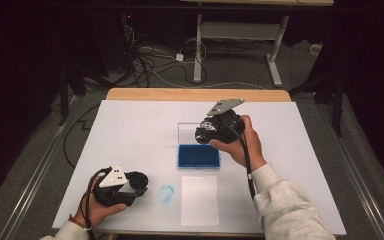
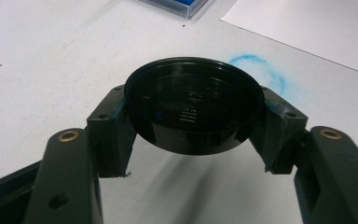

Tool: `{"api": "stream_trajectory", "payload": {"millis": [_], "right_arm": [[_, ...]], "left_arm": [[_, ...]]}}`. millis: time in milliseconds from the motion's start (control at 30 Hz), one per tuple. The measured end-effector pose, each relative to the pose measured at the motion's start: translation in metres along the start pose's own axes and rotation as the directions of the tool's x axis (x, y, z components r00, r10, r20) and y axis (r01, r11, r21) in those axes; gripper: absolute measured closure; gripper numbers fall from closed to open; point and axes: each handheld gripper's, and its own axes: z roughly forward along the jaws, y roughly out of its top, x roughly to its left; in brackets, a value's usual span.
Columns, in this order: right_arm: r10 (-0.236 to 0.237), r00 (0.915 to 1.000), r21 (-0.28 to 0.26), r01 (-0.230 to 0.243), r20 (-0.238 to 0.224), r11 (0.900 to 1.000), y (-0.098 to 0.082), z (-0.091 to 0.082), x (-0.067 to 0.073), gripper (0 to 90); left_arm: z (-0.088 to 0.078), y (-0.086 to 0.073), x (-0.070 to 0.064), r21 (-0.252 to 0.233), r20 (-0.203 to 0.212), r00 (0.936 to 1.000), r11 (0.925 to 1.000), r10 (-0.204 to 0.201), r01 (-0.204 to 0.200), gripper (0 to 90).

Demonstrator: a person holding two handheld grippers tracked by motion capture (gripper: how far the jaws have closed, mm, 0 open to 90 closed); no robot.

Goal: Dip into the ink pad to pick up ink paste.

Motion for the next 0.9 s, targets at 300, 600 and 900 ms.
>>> {"api": "stream_trajectory", "payload": {"millis": [300, 600, 900], "right_arm": [[0.004, 1.0000, -0.036, -0.004, 0.007, 0.999, 0.006, -0.018, -0.005, 57.1], [-0.018, 0.9998, 0.015, 0.019, -0.009, 1.000, -0.001, 0.001, 0.003, 57.1], [-0.016, 0.9990, 0.105, 0.020, -0.043, 0.994, -0.031, 0.047, 0.015, 57.1]], "left_arm": [[0.000, -0.001, 0.000, 0.006, -0.001, 1.0000, 1.0000, 0.001, -0.001, 36.9], [0.001, -0.001, 0.000, 0.012, 0.001, 1.0000, 0.9999, 0.003, -0.003, 36.9], [0.001, -0.001, 0.000, 0.014, 0.000, 1.0000, 0.9999, 0.006, -0.006, 36.9]]}}
